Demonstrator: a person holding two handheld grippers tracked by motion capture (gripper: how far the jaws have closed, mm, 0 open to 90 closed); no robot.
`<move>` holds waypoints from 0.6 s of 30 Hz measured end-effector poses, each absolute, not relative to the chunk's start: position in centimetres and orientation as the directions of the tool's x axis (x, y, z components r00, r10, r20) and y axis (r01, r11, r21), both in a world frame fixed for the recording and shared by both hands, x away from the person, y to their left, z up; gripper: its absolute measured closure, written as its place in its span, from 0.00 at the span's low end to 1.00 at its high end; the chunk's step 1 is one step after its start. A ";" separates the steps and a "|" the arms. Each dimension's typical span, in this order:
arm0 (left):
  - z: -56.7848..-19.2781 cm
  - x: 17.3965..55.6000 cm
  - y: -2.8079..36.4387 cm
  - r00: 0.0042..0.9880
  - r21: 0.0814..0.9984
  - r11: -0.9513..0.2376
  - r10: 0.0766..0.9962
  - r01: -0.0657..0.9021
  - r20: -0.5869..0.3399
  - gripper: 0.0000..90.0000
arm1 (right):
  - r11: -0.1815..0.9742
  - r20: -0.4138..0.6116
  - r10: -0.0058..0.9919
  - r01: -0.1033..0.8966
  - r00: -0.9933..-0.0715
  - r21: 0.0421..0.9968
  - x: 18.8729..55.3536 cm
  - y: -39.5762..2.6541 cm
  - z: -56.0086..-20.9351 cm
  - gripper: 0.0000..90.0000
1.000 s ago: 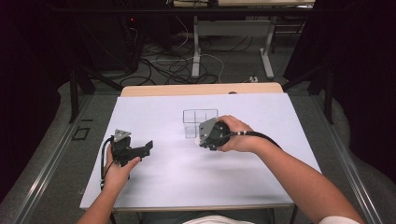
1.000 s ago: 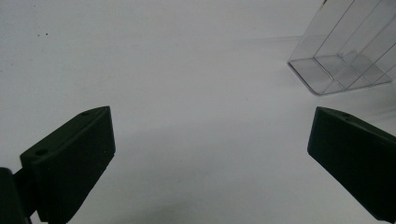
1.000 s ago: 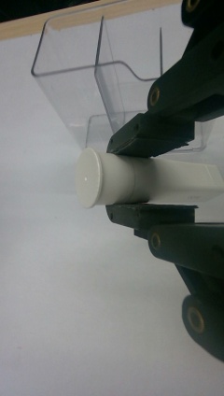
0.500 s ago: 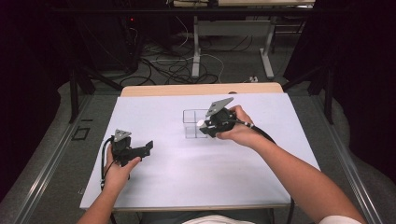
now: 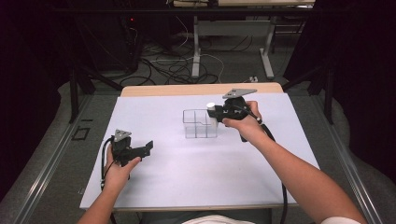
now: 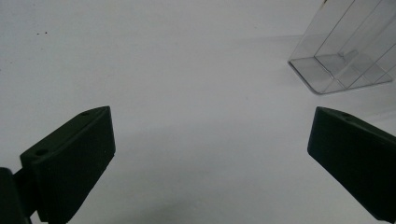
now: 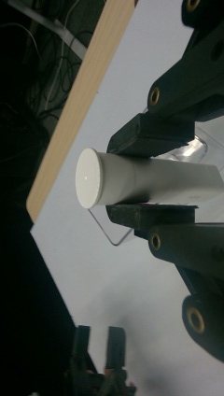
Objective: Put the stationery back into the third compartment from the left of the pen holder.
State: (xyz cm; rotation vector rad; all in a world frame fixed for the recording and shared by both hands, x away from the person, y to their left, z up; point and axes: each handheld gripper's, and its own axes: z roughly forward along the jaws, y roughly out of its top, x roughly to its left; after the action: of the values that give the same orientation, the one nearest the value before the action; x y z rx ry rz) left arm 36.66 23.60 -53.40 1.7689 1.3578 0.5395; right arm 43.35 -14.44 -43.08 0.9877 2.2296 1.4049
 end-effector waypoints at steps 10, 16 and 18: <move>-53.4 36.6 23.6 0.328 0.811 -0.081 0.934 0.580 -0.141 0.01 | 0.150 0.080 0.759 0.293 -0.646 0.944 43.6 -15.2 -43.3 0.74; -53.4 36.6 23.6 0.328 0.808 -0.082 0.934 0.584 -0.142 0.01 | 0.122 0.083 0.773 0.276 -0.629 0.953 43.9 -15.3 -44.1 0.74; -53.4 36.7 23.6 0.325 0.811 -0.080 0.935 0.579 -0.139 0.01 | 0.120 0.087 0.773 0.280 -0.628 0.952 44.0 -15.2 -44.3 0.74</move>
State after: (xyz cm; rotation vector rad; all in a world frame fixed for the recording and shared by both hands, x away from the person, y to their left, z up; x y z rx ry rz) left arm 36.66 23.56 -53.44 1.7674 1.3562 0.5447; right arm 44.00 -15.25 -44.32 1.0178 1.9722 1.5220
